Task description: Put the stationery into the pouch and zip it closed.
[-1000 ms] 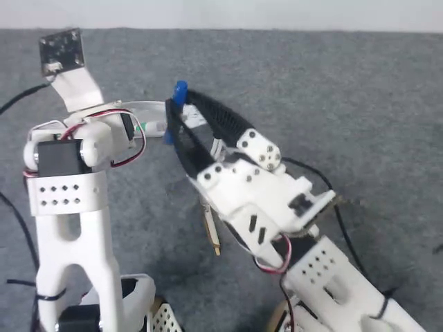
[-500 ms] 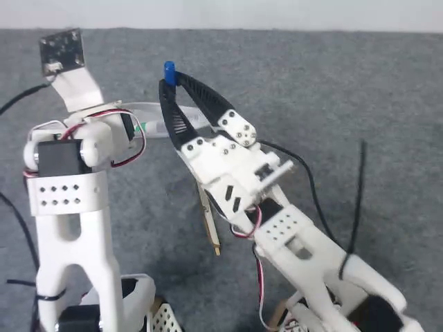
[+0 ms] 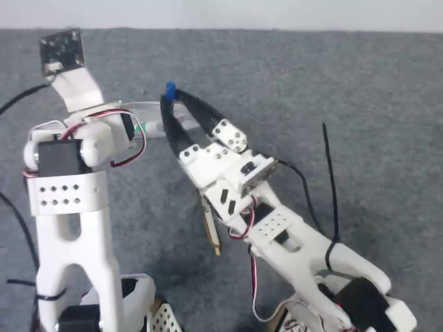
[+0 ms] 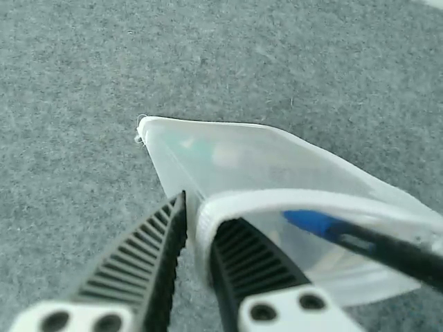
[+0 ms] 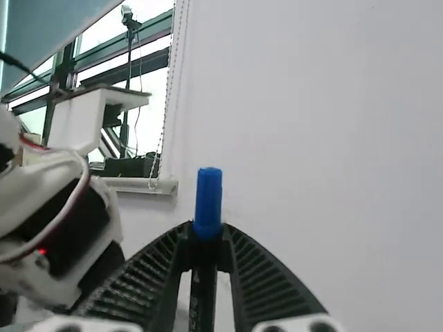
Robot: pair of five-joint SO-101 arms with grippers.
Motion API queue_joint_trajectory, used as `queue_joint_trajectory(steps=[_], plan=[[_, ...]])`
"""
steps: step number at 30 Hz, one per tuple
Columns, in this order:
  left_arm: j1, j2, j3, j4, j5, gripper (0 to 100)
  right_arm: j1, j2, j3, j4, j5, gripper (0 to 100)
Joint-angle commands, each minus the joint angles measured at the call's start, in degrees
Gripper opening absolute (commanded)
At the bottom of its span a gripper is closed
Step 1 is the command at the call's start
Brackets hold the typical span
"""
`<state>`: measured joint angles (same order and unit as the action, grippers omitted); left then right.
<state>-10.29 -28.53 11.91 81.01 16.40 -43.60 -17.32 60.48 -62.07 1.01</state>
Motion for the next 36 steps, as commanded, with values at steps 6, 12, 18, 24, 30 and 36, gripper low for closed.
queue_joint_trajectory(steps=[6,12,18,24,30,36], plan=[[0.26,-0.53,-1.36,-1.14,-0.09,1,-0.13,-10.86,2.9,9.1,-6.95,0.6],[0.18,-0.53,-1.36,-1.05,-0.09,1,-0.13,-18.42,3.16,22.2,-10.46,0.6],[0.18,-0.53,-1.36,-1.05,-0.09,1,-0.31,-23.96,2.99,34.33,-12.84,0.6],[0.18,-0.53,-1.36,-1.05,-0.09,1,-0.31,-25.1,2.81,40.04,-13.36,0.9],[0.18,-0.53,-1.27,-1.05,-0.18,1,-0.31,-24.92,2.81,39.96,-13.19,0.9],[0.18,-0.53,-1.27,-1.05,-0.18,1,-0.48,-24.92,2.46,40.13,-10.2,1.0]])
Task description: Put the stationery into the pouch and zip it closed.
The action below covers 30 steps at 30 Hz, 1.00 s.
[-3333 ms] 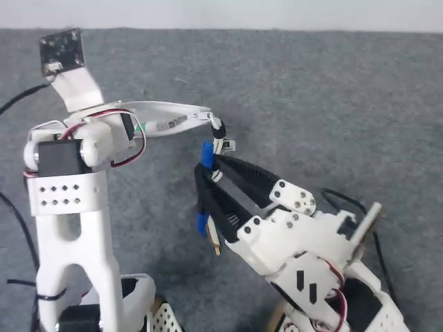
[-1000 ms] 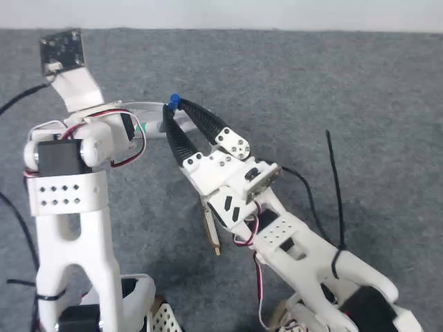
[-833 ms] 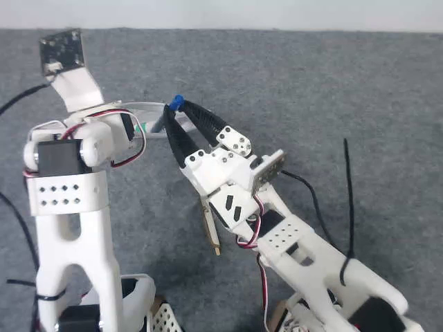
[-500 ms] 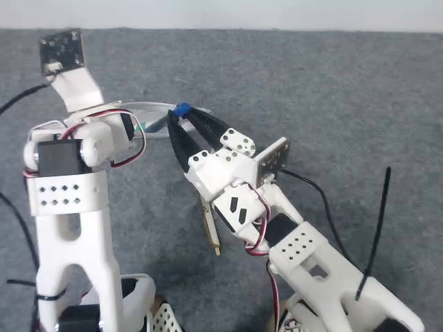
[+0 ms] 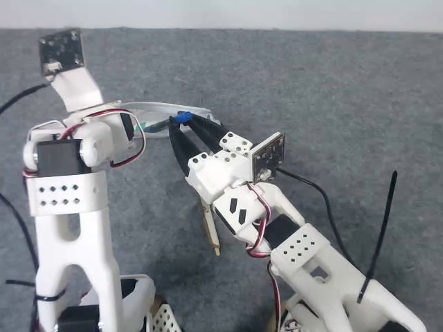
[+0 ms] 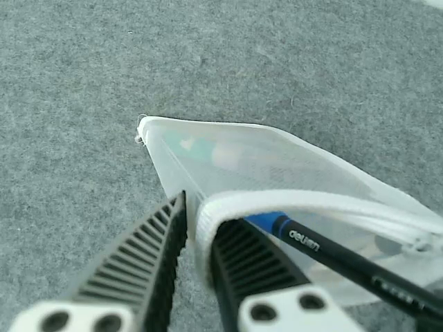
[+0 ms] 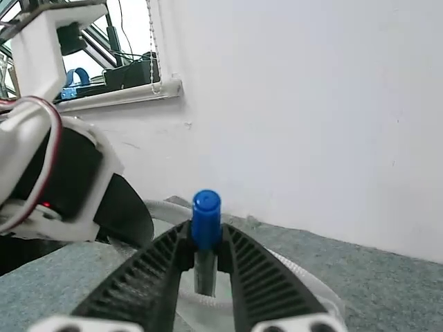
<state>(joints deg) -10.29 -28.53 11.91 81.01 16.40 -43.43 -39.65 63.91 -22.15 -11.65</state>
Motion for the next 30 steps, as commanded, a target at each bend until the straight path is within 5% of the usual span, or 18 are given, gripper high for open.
queue_joint_trajectory(steps=[1,12,20,30], plan=[[0.18,-0.53,-1.27,-1.05,-0.18,1,-0.66,-2.59,-0.97,0.22,3.25,1.0],[0.18,-0.53,-0.48,-1.41,-0.18,1,-1.54,-2.77,-4.84,10.15,3.34,1.8],[0.18,-0.53,-0.48,-1.41,-0.18,1,-1.89,-3.21,-9.93,24.92,-1.76,22.9],[0.18,-0.53,-0.48,-1.41,-0.18,1,-1.89,-3.21,-11.43,28.0,-1.76,19.1]])
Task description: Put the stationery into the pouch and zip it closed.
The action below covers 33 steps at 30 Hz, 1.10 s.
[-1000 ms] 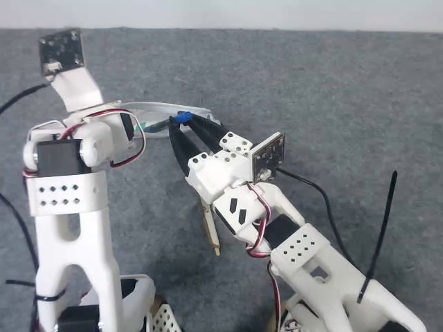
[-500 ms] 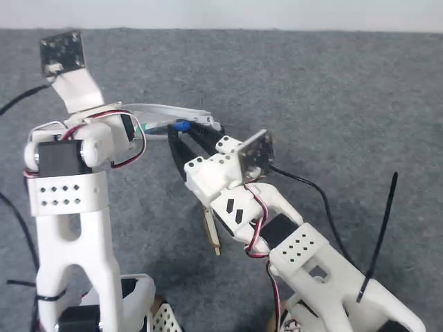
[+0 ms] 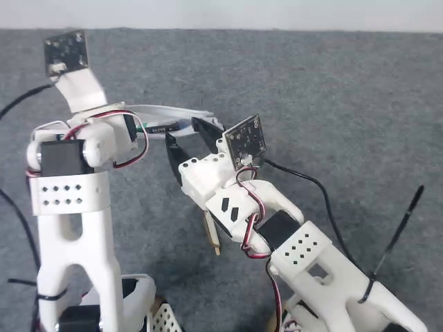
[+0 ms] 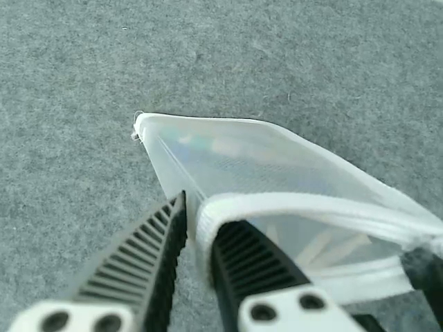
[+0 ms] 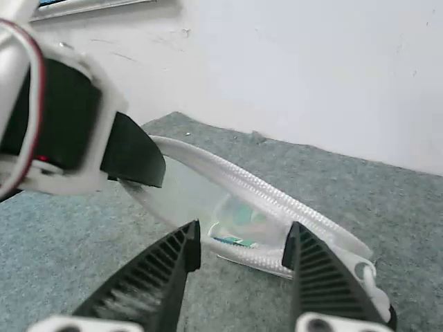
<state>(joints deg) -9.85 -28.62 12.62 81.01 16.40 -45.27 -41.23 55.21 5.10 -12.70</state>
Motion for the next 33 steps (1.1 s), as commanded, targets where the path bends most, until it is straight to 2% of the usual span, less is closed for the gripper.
queue_joint_trajectory(steps=[1,19,28,33], plan=[[-0.26,-0.44,-1.19,-1.41,-0.18,1,-0.04,-1.71,-2.73,0.75,-0.7,19.1],[-1.49,-0.44,-1.19,-1.41,-0.18,1,-0.92,-14.55,-5.45,19.03,-0.35,19.1],[-1.49,-0.44,-1.19,-1.41,-0.18,1,-0.92,-18.68,-14.77,40.04,-0.79,19.1],[-1.49,-0.44,-1.19,-1.32,-0.18,1,-0.92,-18.51,-14.86,46.2,-0.79,19.1]])
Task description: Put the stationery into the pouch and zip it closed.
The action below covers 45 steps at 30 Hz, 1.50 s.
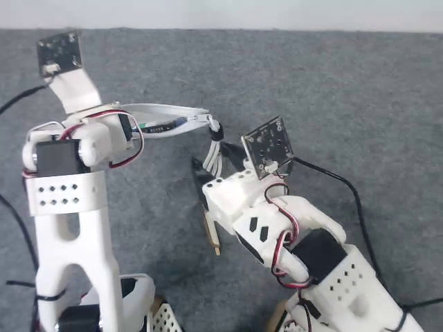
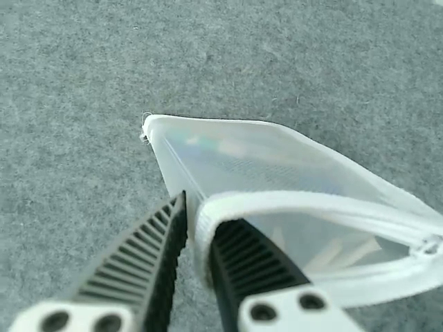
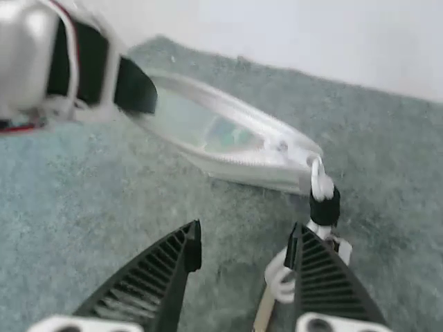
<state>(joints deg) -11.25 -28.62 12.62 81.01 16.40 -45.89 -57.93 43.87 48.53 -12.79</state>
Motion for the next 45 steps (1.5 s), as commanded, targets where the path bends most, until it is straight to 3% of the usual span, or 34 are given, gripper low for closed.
queue_joint_trajectory(steps=[1,11,17,34,45], plan=[[-0.35,-0.44,-1.19,-1.23,-0.18,1,-0.31,-1.8,-3.52,4.0,-0.7,19.1],[-4.13,-0.44,-1.19,-1.41,0.09,1,-0.31,-0.92,-2.99,11.56,-0.79,19.1],[-5.71,-0.44,-1.19,-1.41,0.09,1,-0.4,8.57,-1.67,11.21,-1.23,19.1],[-13.19,-0.44,-1.19,-1.93,0.18,1,-0.4,27.65,-1.67,2.77,-3.43,19.1],[-16.0,-0.44,-1.1,-2.2,0.18,1,-2.33,41.1,-2.02,-9.36,-3.43,19.1]])
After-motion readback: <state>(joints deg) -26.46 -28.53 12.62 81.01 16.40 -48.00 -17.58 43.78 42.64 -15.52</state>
